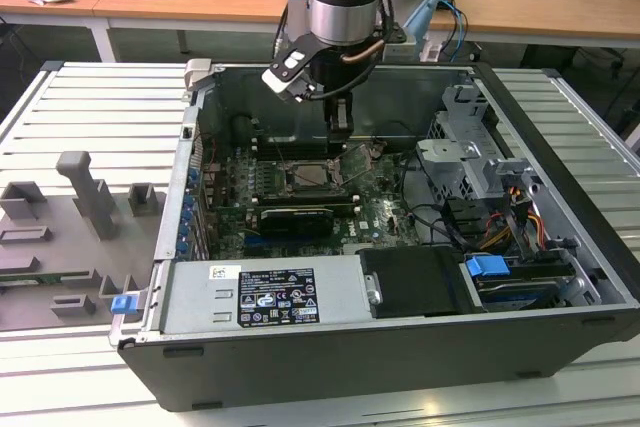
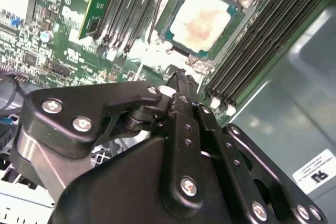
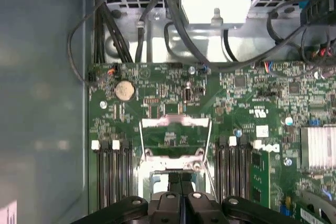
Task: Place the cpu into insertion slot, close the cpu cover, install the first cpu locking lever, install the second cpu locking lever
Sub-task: 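Close the cpu cover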
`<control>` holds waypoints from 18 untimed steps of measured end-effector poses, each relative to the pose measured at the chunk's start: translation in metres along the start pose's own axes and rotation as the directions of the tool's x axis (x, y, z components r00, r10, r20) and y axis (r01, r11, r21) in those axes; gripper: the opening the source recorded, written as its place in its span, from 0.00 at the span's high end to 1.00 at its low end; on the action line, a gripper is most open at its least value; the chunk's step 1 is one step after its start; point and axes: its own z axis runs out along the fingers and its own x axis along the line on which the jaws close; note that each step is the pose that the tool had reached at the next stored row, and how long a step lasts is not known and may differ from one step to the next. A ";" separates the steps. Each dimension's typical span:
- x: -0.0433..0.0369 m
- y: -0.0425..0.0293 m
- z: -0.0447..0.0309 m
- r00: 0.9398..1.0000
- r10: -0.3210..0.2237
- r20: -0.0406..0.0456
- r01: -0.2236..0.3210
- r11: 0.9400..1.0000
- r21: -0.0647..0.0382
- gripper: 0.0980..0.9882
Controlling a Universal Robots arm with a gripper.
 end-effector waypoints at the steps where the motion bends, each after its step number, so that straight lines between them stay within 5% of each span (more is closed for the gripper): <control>1: 0.0001 0.0037 0.0001 1.000 0.000 0.000 0.000 1.000 0.003 0.99; 6: 0.0002 0.0099 0.0003 1.000 0.000 0.000 0.000 1.000 0.006 0.99; 18: 0.0017 0.0385 0.0016 1.000 0.000 0.002 0.000 1.000 0.022 0.99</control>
